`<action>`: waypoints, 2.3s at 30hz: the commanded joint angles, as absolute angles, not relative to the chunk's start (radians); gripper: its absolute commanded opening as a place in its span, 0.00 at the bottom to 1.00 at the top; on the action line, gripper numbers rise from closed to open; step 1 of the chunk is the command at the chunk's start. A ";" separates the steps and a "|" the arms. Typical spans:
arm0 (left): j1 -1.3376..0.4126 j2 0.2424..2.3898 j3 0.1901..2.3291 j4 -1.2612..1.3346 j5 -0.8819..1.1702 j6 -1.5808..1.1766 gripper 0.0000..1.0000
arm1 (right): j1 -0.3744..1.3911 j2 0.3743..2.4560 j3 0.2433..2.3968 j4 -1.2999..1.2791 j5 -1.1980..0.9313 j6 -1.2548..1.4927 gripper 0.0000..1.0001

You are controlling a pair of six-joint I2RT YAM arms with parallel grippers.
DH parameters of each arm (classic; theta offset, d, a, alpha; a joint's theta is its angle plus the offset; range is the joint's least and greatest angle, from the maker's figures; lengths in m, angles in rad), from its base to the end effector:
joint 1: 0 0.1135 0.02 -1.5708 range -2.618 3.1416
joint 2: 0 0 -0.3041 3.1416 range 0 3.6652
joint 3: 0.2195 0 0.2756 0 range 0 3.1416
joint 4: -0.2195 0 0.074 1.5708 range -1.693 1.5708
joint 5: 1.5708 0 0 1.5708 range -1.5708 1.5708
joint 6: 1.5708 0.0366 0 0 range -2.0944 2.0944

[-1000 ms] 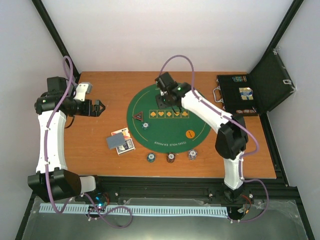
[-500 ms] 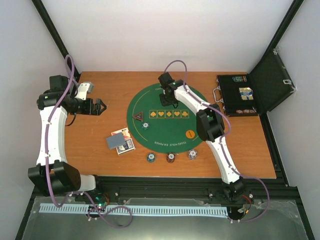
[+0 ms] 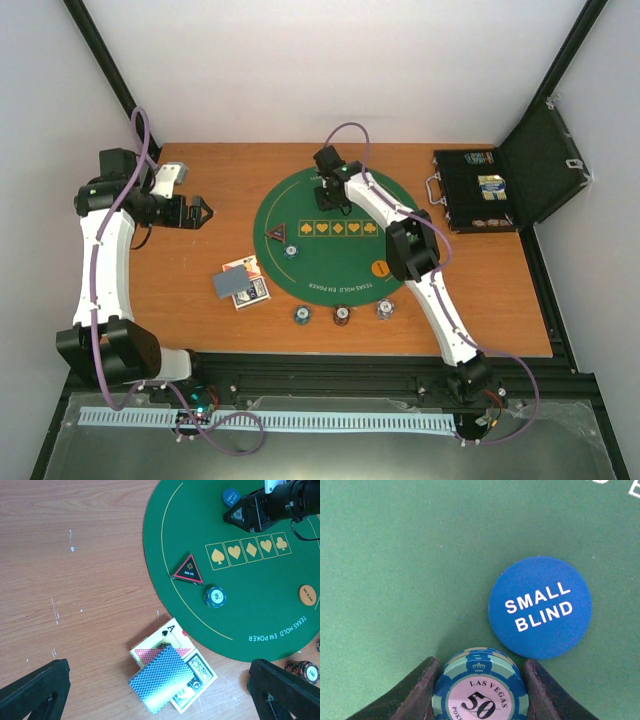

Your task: Distribute texas hold em gaming equipment

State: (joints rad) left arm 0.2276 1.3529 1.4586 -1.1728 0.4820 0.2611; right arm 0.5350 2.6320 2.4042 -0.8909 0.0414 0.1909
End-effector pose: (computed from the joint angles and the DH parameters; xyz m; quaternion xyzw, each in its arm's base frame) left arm 0.2637 0.0437 0.4053 0.0752 0.9393 -0.1657 0.2907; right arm 0.5250 0.3094 0.1601 -0.1622 0.9608 0.0607 0.2166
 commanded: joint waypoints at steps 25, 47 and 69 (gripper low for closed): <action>0.232 1.349 1.490 -1.161 0.473 0.284 1.00 | 0.543 2.574 2.312 -0.814 0.067 0.147 0.27; 0.232 1.338 1.471 -1.161 0.493 0.288 1.00 | 0.529 2.653 2.413 -0.862 0.066 0.155 0.43; 0.232 1.302 1.488 -1.235 0.498 0.275 1.00 | 0.763 1.990 1.809 -0.810 0.150 0.201 0.82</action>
State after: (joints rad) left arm 0.2276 1.3357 1.4601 -1.2003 0.4835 0.2733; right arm 0.6289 2.1597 2.0232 -0.8597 0.1387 0.1646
